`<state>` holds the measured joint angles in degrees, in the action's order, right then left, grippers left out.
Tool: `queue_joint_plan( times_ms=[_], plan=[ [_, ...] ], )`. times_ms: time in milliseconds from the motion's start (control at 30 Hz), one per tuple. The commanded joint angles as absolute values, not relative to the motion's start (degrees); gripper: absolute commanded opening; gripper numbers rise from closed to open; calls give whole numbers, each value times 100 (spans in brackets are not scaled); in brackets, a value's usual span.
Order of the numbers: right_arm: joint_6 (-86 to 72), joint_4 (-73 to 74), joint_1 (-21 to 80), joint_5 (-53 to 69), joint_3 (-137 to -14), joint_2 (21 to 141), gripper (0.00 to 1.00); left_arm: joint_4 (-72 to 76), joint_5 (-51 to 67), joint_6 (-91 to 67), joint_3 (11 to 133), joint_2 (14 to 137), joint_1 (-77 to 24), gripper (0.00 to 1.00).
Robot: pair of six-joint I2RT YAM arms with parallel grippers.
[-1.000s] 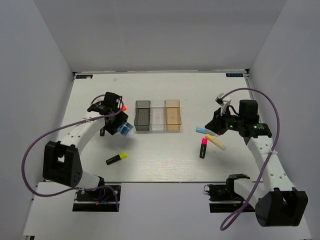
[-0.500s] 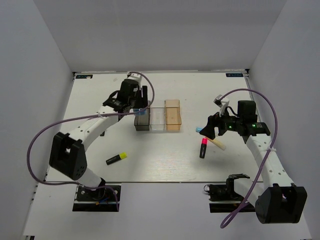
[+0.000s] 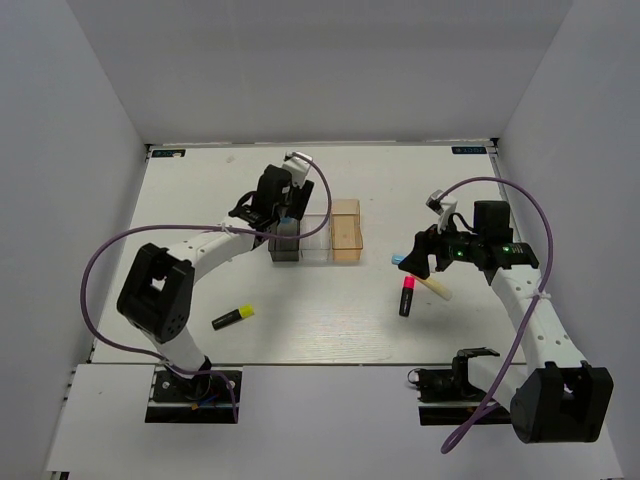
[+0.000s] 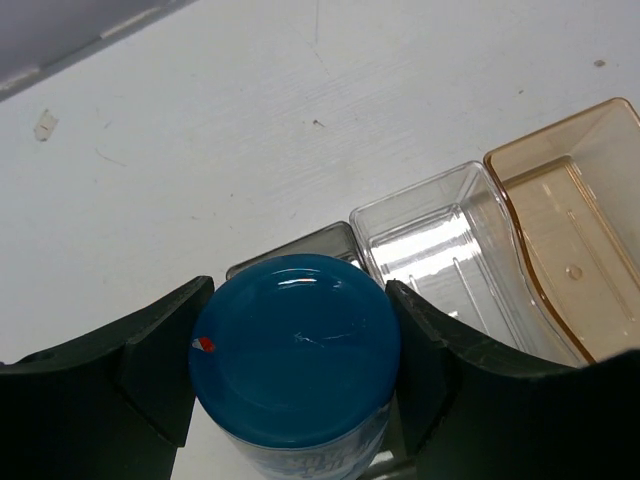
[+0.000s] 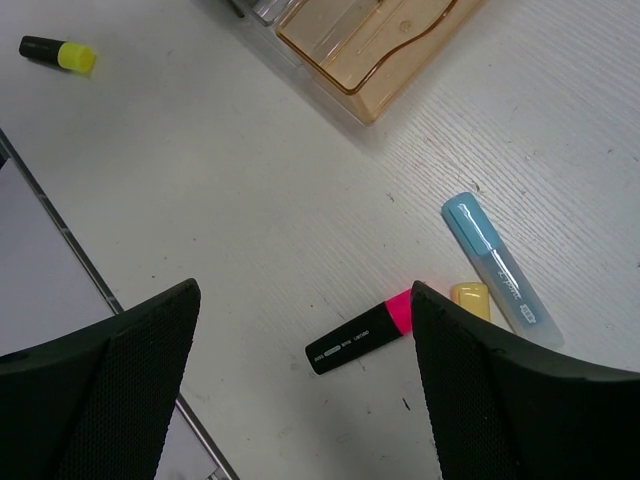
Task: Sort the stationery into containers
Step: Place the stationery in the storage box.
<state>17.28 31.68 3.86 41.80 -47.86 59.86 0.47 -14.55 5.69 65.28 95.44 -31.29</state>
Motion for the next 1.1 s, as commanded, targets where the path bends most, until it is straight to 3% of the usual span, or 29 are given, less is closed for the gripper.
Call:
queue_joint_plan(
  times_ms=[0,900,1067],
  plan=[
    [1855,3191,369,4316,-4755,6003,87,896,-1591,905,6460,9588,-3138,0],
    [1951,3234,369,4368,-4746,6065,87,1863,-2101,44,5845,9888,-3111,0],
    [1960,3226,378,4395,-4746,6065,87,1828,-2118,-193,5845,9879,-3111,4]
  ],
)
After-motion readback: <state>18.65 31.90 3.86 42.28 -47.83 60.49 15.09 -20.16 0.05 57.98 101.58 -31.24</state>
